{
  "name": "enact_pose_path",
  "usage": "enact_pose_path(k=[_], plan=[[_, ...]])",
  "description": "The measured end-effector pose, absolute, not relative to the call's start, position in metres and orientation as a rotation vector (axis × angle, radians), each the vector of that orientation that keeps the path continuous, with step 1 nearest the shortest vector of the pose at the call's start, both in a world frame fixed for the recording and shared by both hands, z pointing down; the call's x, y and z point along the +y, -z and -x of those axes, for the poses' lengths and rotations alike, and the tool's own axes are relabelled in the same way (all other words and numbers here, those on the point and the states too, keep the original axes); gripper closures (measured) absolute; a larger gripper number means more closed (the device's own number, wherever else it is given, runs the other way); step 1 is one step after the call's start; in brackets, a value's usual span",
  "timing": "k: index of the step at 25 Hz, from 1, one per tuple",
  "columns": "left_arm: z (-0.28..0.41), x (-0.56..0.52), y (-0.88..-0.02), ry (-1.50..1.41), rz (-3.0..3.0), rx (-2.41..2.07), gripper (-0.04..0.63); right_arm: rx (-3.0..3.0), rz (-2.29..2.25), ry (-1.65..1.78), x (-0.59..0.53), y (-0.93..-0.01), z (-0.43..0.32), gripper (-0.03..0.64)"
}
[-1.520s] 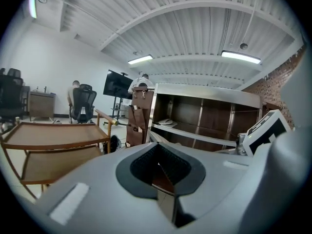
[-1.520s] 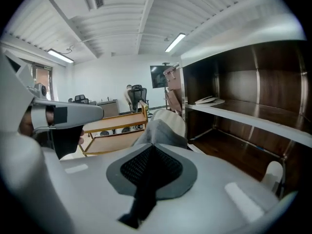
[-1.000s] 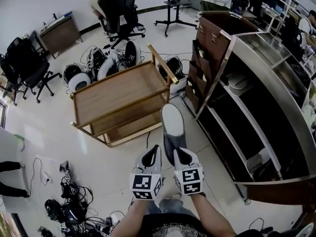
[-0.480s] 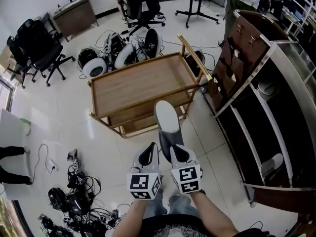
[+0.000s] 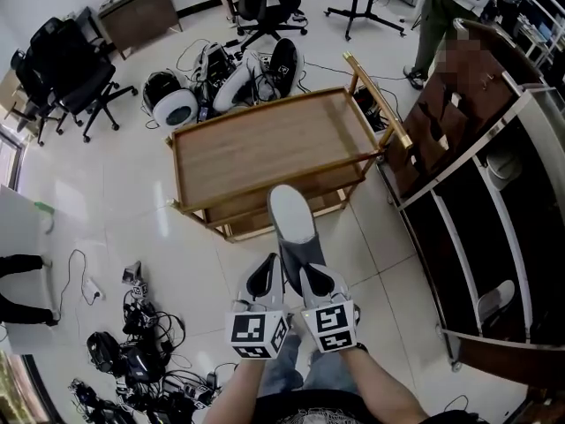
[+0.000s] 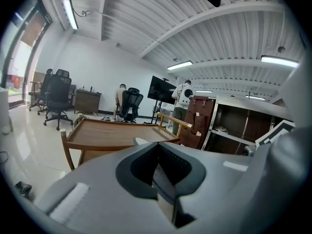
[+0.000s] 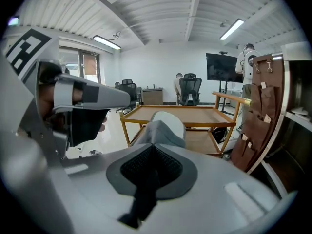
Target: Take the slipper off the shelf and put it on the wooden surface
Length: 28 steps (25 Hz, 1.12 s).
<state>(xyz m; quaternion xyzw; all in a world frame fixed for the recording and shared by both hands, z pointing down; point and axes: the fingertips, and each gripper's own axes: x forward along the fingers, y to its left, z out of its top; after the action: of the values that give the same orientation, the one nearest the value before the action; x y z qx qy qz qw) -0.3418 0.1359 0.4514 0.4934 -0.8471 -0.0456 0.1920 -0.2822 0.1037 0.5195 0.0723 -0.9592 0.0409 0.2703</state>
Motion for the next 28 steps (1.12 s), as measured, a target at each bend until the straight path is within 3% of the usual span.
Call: enact_pose_path(k=[15, 28], plan=[[0.398, 0.142, -0.507, 0.087, -1.335, -2.376, 0.589, -2.535, -0.123, -0.061, 0.123, -0.595, 0.322, 0.603], [0.388, 0.137, -0.573, 0.061, -1.296, -2.401, 0.589, -2.584, -0.079, 0.041, 0.100, -0.657, 0.332, 0.604]])
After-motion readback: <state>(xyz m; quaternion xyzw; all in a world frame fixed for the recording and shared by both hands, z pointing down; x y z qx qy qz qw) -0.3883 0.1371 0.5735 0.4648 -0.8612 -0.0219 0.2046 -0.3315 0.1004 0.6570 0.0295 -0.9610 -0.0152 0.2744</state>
